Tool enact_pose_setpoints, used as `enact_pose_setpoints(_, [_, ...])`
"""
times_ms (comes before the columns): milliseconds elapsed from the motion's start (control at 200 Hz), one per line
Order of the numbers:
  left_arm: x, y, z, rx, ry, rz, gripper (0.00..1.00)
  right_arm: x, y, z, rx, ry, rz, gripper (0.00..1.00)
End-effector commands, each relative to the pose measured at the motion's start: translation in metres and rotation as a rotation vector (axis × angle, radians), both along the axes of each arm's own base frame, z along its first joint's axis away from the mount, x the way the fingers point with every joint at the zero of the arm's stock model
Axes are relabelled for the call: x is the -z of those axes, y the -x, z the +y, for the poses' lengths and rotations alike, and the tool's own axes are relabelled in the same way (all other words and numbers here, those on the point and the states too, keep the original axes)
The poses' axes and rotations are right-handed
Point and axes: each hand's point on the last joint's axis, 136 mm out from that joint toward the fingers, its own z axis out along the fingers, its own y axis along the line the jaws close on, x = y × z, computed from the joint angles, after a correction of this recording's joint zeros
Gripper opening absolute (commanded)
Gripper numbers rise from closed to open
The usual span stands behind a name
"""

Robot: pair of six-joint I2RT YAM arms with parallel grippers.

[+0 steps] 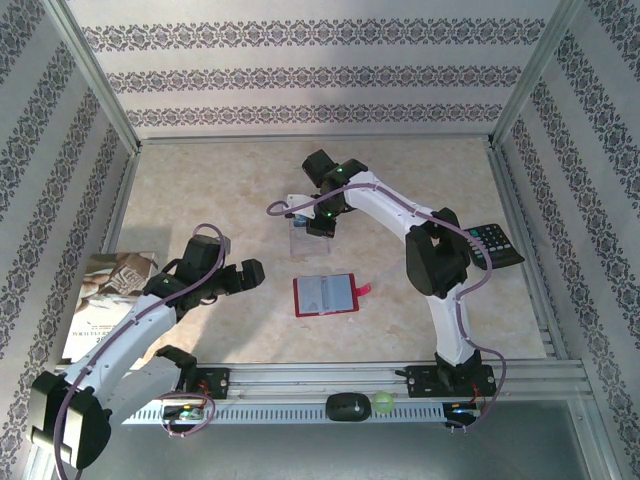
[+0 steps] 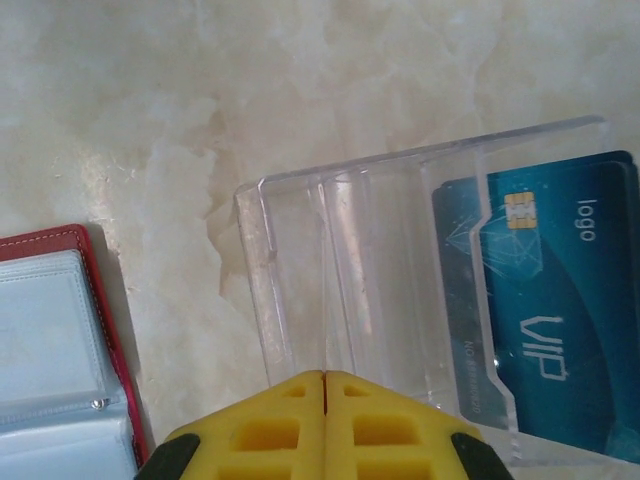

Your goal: Take the credit cards out of the card holder

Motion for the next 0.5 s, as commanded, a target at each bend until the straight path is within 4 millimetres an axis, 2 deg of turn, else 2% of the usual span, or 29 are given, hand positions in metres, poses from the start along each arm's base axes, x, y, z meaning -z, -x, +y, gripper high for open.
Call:
enact_pose_setpoints(0, [0.002, -0.005, 0.002, -0.009, 0.007, -0.014, 1.0, 0.008, 0.009, 0.006, -0.04, 0.015, 0.037, 0.0])
enact_pose_setpoints(140, [0.004, -0.006, 0.001, -0.007, 0.012, -0.01, 1.0, 0.015, 0.005, 0.01, -0.026, 0.023, 0.03, 0.0])
enact_pose_setpoints(250, [0.003, -0.006, -0.003, 0.006, 0.031, -0.019, 1.0, 0.01, -0.01, 0.012, 0.024, 0.01, -0.029, 0.23])
enact_pose_setpoints(290, [0.002, -0.006, -0.004, 0.007, 0.039, -0.022, 1.0, 0.001, -0.016, 0.015, 0.042, -0.021, -0.059, 0.3])
enact_pose_setpoints(360, [0.0, -0.007, -0.005, 0.007, 0.049, -0.033, 1.0, -0.016, -0.025, 0.02, 0.078, -0.085, -0.118, 0.36])
enact_pose_setpoints(495, [-0.007, -0.008, -0.004, -0.008, 0.066, -0.062, 1.0, -0.072, -0.033, 0.035, 0.133, -0.252, -0.209, 0.43])
